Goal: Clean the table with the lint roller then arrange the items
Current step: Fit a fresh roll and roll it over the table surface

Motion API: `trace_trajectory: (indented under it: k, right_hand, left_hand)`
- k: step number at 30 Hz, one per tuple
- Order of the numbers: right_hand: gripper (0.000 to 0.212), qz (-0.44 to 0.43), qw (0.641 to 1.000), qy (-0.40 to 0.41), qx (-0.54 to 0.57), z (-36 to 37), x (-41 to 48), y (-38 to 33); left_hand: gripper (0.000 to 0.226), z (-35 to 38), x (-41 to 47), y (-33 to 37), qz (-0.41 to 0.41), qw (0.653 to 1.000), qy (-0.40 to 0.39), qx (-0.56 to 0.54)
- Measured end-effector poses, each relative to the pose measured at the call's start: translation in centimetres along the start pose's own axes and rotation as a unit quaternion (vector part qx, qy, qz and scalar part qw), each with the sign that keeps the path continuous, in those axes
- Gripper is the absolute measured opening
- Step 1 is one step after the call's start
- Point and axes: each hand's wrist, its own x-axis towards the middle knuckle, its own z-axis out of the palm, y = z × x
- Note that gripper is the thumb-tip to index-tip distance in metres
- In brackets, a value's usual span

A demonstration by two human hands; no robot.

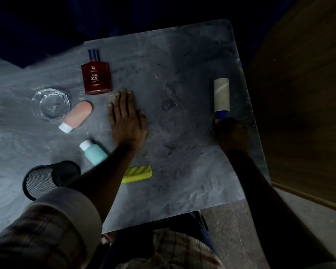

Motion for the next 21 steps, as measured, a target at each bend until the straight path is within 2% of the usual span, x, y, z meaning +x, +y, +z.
trace_trajectory:
  k: [8,14,17,21]
  right_hand:
    - [0.042,0.023,0.999,-0.001,-0.025,-0.8,1.0,1.7]
    - [0.042,-0.051,0.997,-0.024,-0.045,-0.8,-0.9,-1.2]
    - [0.044,-0.14,0.985,-0.028,-0.097,-0.2,-2.7,-3.2]
    - [0.041,-0.152,0.986,-0.044,-0.061,1.4,-5.2,-6.8]
  left_hand:
    - [0.072,-0.1,-0.1,0.1,0.002,1.0,0.002,-0.004]
    - [0.072,0.0,-0.1,0.0,0.002,1.0,0.008,-0.01]
    - [0.074,0.1,0.0,-0.1,0.004,1.0,0.01,-0.009]
    - [0.083,0.3,-0.1,-0.4,0.006,1.0,0.013,-0.011]
